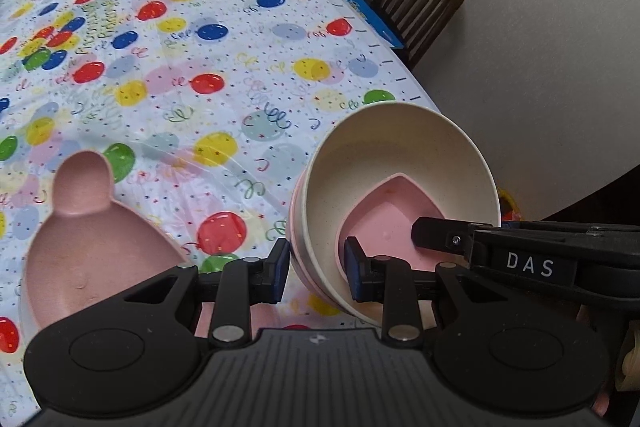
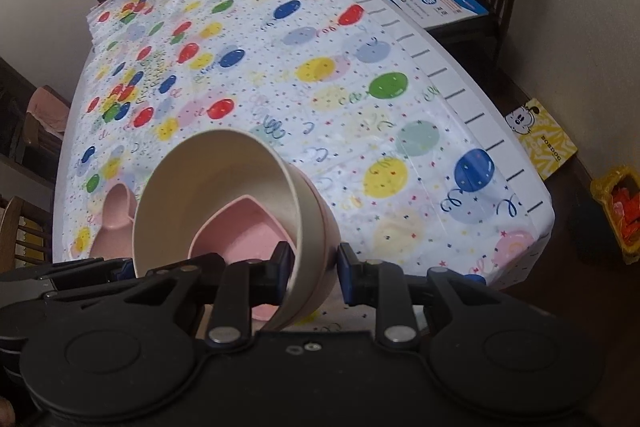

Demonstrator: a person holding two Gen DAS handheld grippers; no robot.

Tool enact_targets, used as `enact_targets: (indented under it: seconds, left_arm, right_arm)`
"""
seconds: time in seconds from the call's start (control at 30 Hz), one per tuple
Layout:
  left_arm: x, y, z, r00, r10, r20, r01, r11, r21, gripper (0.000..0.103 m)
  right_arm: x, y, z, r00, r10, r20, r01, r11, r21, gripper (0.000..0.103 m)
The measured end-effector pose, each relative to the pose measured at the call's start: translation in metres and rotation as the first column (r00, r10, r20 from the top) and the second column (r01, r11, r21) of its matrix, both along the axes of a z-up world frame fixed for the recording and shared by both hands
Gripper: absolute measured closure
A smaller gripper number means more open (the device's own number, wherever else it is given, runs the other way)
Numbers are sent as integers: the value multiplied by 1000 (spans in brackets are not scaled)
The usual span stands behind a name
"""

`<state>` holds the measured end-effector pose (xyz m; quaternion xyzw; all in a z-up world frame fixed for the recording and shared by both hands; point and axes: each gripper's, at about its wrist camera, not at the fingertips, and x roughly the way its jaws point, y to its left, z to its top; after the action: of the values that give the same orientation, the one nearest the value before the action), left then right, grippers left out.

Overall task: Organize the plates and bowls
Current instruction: 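Carry the nested bowls over the pink bear-shaped plate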

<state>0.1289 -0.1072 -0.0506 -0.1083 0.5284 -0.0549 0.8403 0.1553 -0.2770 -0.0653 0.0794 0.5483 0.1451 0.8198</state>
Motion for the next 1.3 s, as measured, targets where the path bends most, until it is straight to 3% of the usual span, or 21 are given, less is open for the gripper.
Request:
enact_targets:
  seconds: [0.6, 1.3]
  left_arm:
    - [-34, 82, 20, 993, 111, 32, -112, 993, 36, 75]
    - [-70, 155, -14, 974, 224, -32, -221, 973, 64, 75]
  right_arm:
    - [-14, 82, 23, 990, 132, 49, -133, 991, 18, 79]
    - [-38, 175, -12, 965, 261, -12, -260, 965, 32, 79]
